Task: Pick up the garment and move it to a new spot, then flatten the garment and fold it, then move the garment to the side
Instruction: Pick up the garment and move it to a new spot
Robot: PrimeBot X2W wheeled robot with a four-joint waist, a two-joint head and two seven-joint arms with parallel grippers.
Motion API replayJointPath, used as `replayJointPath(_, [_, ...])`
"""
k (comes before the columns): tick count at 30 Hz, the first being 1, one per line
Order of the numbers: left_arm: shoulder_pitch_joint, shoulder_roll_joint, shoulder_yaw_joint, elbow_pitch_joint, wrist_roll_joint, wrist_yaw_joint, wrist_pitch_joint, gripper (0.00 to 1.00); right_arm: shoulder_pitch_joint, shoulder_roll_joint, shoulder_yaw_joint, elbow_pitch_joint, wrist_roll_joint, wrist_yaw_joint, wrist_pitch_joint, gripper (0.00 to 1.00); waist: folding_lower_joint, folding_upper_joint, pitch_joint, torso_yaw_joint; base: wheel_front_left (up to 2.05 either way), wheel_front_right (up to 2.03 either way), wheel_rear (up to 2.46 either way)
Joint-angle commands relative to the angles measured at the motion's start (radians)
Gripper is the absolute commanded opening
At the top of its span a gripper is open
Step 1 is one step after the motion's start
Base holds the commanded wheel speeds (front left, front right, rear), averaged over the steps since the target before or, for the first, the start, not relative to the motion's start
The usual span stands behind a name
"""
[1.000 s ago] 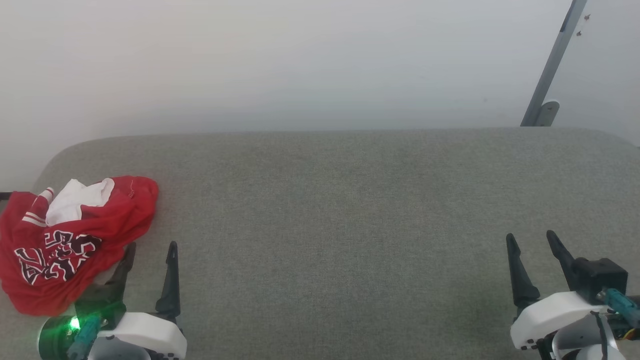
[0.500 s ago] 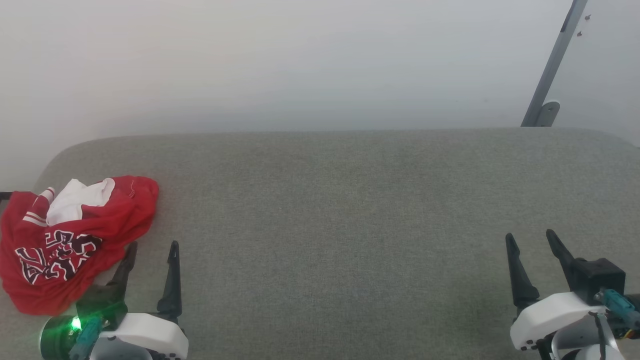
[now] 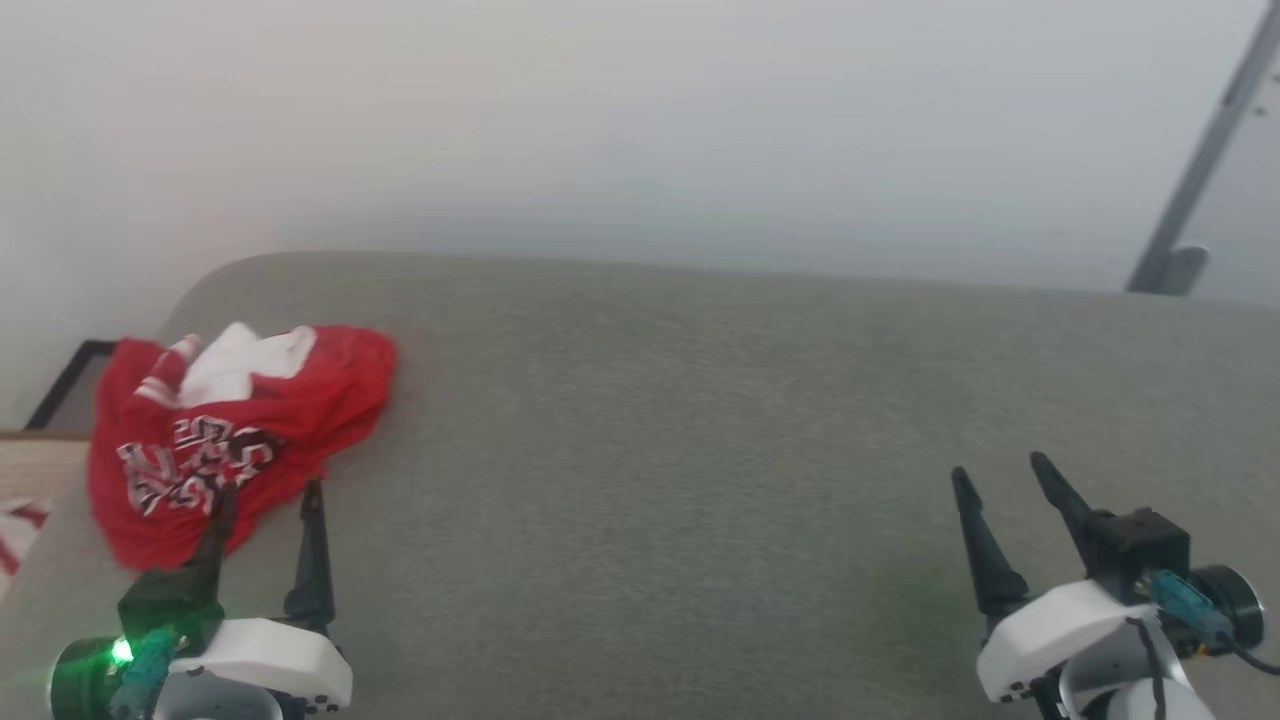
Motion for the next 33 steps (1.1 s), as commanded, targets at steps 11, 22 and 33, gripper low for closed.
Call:
replayJointPath(11, [0.033,-0.004,0.018,-0.026,-0.018,0.030,-0.002,1.00,-0.047,-0.012,0.109,0.027,0.038,0.000,-0.010,1.00,0.0000,-0.0001,-0.018,0.145,0.00,0.00,0.00])
replayJointPath(22, [0.032,0.000,0.019,-0.060,-0.032,0.042,0.022,1.00,-0.062,-0.017,0.138,0.042,0.051,0.000,-0.017,1.00,0.0000,-0.0001,-0.012,0.201,0.00,0.00,0.00])
replayJointPath(33, [-0.082,0.041,0.032,-0.014,-0.060,0.042,0.050,1.00,-0.076,-0.051,0.101,0.009,0.051,0.000,0.009,1.00,0.0000,-0.0001,0.041,0.163,0.00,0.00,0.00])
